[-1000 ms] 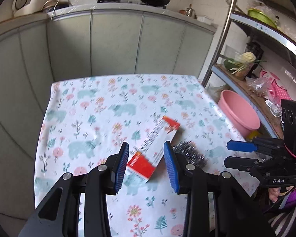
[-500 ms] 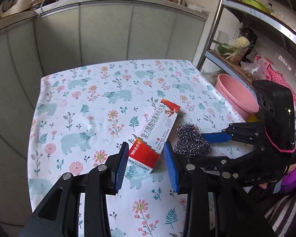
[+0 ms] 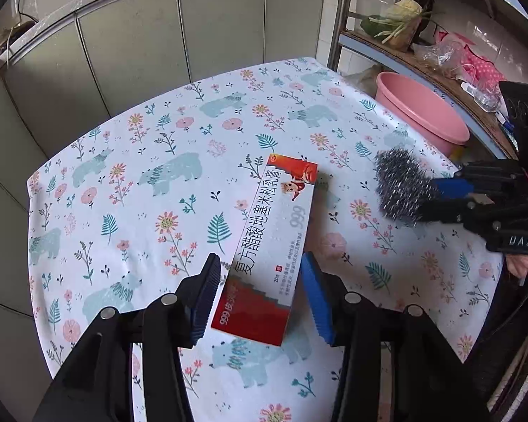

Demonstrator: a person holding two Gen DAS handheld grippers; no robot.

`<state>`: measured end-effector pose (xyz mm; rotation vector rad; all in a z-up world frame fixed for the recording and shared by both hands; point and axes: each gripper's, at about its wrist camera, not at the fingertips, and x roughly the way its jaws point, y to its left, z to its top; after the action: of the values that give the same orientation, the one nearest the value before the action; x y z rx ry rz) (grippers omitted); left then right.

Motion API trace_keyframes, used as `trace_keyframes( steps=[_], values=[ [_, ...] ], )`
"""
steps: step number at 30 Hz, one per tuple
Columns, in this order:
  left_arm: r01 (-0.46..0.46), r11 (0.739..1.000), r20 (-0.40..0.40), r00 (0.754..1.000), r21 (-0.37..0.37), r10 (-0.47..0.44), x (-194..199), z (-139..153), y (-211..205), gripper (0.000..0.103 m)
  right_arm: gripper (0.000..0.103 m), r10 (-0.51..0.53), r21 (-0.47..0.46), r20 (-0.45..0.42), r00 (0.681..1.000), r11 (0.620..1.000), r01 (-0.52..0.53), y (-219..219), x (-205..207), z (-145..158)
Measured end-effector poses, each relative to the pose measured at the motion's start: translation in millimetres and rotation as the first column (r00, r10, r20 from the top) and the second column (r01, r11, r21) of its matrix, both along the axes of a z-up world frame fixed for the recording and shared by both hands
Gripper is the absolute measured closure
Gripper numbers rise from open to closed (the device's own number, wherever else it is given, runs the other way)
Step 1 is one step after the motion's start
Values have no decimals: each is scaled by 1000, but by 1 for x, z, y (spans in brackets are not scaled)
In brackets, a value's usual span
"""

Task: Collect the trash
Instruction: 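Grasp the red-and-white medicine box with the left tool while the right tool grasps the steel wool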

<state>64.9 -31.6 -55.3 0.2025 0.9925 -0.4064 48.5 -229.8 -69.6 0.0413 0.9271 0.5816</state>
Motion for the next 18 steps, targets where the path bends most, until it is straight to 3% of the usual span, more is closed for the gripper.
trace_keyframes(
  steps=[12, 18],
  values=[
    [-64, 996, 43, 997, -61, 67, -5, 0, -3, 61, 77, -50, 18, 19, 999, 999, 50, -14, 7, 0],
    [-151, 983, 65, 985, -103, 158, -12, 9, -5, 63, 77, -78, 33, 33, 996, 996, 77, -21, 1, 1]
  ],
)
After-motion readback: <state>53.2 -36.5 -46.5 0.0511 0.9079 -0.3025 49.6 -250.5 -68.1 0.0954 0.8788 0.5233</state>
